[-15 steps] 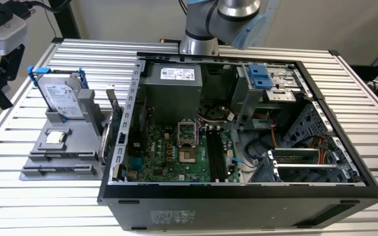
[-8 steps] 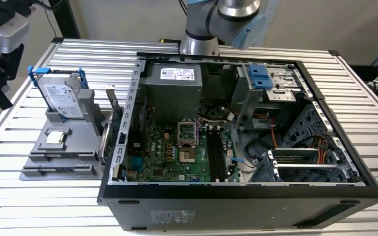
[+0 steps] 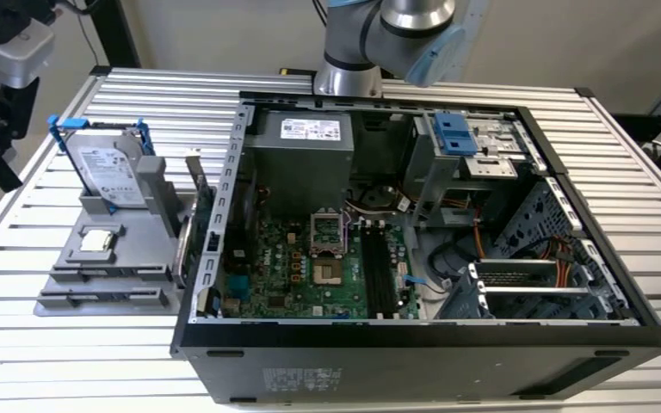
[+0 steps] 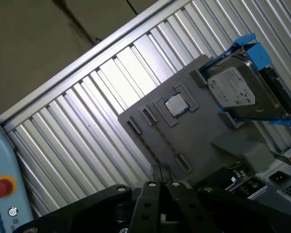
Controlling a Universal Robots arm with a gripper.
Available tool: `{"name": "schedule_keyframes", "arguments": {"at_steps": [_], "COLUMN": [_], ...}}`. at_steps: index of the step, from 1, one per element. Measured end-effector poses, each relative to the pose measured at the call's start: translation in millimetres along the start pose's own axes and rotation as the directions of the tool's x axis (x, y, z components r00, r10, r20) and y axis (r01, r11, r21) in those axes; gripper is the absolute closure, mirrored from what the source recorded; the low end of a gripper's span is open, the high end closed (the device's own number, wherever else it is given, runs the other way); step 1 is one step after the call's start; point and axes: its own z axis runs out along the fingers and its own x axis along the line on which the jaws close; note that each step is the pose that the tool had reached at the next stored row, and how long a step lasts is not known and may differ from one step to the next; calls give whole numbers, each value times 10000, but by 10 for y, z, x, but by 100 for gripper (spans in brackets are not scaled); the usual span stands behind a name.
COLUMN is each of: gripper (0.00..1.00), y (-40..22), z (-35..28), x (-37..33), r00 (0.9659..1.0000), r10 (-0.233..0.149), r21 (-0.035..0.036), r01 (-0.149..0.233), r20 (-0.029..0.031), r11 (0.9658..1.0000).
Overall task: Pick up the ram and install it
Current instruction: 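Pick up the ram and move it above insertion slot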
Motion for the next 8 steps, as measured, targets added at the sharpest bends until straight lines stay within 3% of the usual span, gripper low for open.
{"name": "schedule_keyframes", "arguments": {"at_steps": [8], "gripper": [100], "y": [0], "z": [0], "x": [0], "r00": [9980], "r10": [-636], "r21": [-11], "r01": [636], "r20": [-26], "r11": [9980]}}
